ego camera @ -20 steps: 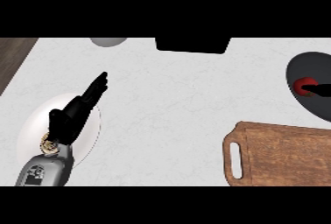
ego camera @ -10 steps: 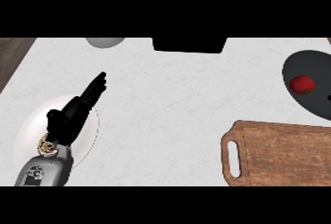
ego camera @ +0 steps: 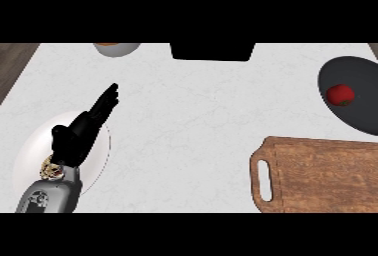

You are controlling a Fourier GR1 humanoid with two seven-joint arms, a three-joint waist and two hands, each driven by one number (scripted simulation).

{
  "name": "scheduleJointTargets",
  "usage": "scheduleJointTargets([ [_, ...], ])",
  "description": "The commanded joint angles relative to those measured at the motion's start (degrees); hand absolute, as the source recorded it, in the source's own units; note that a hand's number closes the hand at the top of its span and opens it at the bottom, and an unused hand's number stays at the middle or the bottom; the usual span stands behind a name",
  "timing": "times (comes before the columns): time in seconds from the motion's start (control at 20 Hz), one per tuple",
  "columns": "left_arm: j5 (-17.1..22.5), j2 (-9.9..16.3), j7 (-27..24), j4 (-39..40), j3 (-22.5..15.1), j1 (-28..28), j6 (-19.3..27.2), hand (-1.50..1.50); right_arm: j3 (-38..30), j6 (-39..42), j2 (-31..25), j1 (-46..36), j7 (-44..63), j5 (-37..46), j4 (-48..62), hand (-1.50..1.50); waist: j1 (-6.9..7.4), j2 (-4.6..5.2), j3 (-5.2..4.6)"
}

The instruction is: Pick the tomato from the cutting board and place it in the pan

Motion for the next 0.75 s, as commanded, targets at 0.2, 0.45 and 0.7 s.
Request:
scheduleJointTargets([
  [0.2, 1.2, 0.0, 0.4, -0.3, 1.2, 1.0, -0.2, 0.0, 0.0, 8.9, 0.7, 8.0, -10.3, -1.2, -1.5, -1.5, -0.82, -0.57, -0.02],
  [0.45, -0.9, -0.3, -1.7, 1.0, -0.4, 2.8, 0.1, 0.0, -0.1, 9.7, 1.4, 10.7, -12.2, -2.4, -2.6, -1.5, -1.26, -0.66, -0.07],
  [0.7, -0.4, -0.4, -0.9, 0.5, 0.5, 0.7, 0.4, 0.0, 0.6, 7.3, 2.6, 13.2, -13.8, -2.5, -3.7, -1.5, -1.47, -0.69, -0.08],
])
